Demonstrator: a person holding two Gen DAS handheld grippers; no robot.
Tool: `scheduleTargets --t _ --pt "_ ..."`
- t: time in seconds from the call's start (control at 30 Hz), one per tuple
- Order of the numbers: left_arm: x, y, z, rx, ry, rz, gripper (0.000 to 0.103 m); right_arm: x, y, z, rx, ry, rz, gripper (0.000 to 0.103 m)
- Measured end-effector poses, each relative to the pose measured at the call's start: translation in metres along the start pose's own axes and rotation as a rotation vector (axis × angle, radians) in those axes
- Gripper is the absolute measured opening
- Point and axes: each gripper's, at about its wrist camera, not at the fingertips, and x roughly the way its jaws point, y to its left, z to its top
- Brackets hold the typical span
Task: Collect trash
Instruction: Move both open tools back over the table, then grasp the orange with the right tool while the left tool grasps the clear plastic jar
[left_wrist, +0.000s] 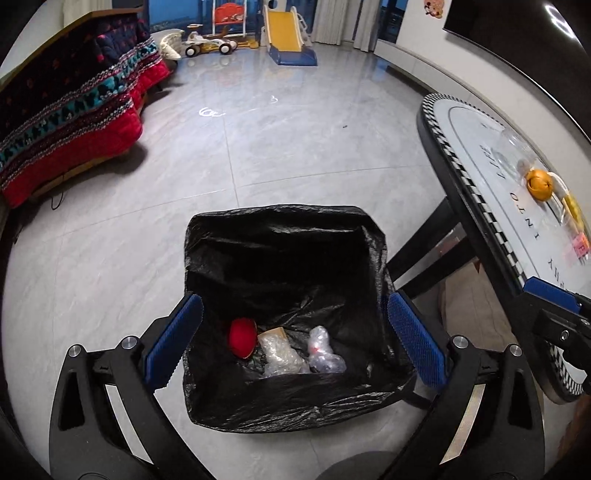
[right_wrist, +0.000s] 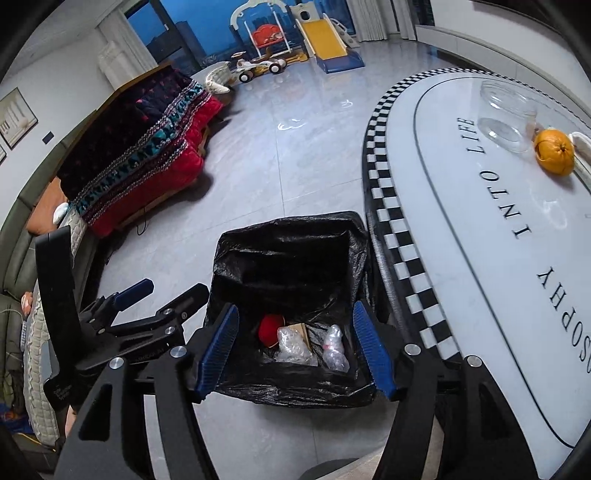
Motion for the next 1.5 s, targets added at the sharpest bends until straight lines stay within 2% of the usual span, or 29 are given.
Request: scheduleTargets --t 0.33,0.87,1.13,1.5 --pt "-0.002 -0.064 0.029 0.106 -0.027 -0.059 0.097 -0.034 -0.051 0.015 0.078 -0.077 -0.067 0.066" --pt "0.031 -0.175 0.085 0.266 -0.006 -0.141 0.097 -0.062 -0.181 0.067 0.273 -0.142 -0.191 0.066" --pt "0.053 -0.221 0.11 0.293 0.004 -0.203 0.097 -0.049 -0.238 0.101 0.341 -0.14 -0.249 0.066" --pt "0.058 -0.282 0.134 0.397 -0.038 -0.251 0.097 -0.017 -0.274 0.134 0.396 -0.101 -0.274 0.069"
